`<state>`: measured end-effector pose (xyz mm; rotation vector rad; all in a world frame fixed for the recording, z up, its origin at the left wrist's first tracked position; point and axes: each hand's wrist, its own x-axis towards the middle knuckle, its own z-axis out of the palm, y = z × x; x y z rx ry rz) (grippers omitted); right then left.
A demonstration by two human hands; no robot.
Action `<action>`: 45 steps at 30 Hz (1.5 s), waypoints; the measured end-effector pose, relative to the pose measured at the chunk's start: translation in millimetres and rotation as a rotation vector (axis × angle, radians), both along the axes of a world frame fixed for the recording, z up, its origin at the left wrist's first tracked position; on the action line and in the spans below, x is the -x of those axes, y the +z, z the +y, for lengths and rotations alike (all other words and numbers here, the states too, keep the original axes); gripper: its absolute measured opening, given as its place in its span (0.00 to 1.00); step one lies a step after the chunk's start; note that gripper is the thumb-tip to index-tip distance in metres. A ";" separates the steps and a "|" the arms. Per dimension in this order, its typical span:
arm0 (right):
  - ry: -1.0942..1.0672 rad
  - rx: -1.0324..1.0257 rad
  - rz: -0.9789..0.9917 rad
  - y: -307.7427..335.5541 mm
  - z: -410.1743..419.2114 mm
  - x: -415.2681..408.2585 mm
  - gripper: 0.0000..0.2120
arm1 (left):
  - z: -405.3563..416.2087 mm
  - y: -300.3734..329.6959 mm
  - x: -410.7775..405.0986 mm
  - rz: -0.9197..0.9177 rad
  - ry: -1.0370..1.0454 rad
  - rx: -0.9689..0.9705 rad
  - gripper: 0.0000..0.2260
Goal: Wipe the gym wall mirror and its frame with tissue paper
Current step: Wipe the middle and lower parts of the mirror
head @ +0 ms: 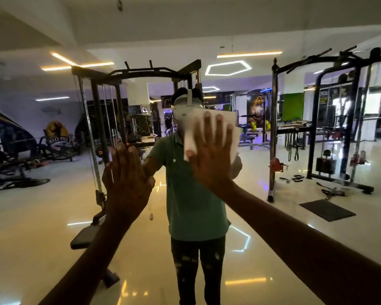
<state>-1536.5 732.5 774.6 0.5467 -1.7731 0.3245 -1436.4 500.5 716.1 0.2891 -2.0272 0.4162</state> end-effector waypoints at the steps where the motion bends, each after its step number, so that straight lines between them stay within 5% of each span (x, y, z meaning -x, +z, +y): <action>1: 0.044 -0.113 0.037 1.5 -8.3 -1.2 0.36 | 0.8 -2.3 -1.0 0.016 -0.025 -0.006 0.39; 6: 0.066 -0.697 0.231 33.9 42.3 16.3 0.33 | 17.4 -34.1 -1.1 0.095 -0.202 -0.096 0.38; 11: -0.028 -0.425 0.137 19.9 111.6 29.0 0.33 | 22.0 -39.0 2.7 0.066 -0.151 -0.121 0.38; 15: 0.012 -0.126 0.042 0.0 19.0 6.3 0.35 | 23.1 -41.8 5.2 0.081 -0.131 -0.124 0.38; 18: 0.116 -0.366 0.116 13.4 -45.2 -12.0 0.35 | 24.6 -40.4 3.7 0.114 -0.201 -0.123 0.38; 22: 0.145 -0.659 0.270 36.2 -33.6 -4.0 0.32 | 27.9 -54.8 -1.8 0.098 -0.223 -0.152 0.37; 28: 0.053 -0.610 0.196 43.6 47.2 17.0 0.32 | 45.5 -87.2 0.1 0.021 -0.352 -0.186 0.38; 31: 0.037 -0.530 0.205 48.3 7.9 8.1 0.33 | 38.3 -86.4 0.2 -0.014 -0.340 -0.176 0.38; 38: 0.076 -0.816 0.508 80.1 -128.9 -12.9 0.31 | 13.6 -104.4 -4.2 -0.038 -0.331 -0.077 0.35; 45: 0.092 -0.916 0.384 47.4 -2.4 16.2 0.30 | 20.6 -107.5 -2.3 -0.022 -0.339 -0.111 0.35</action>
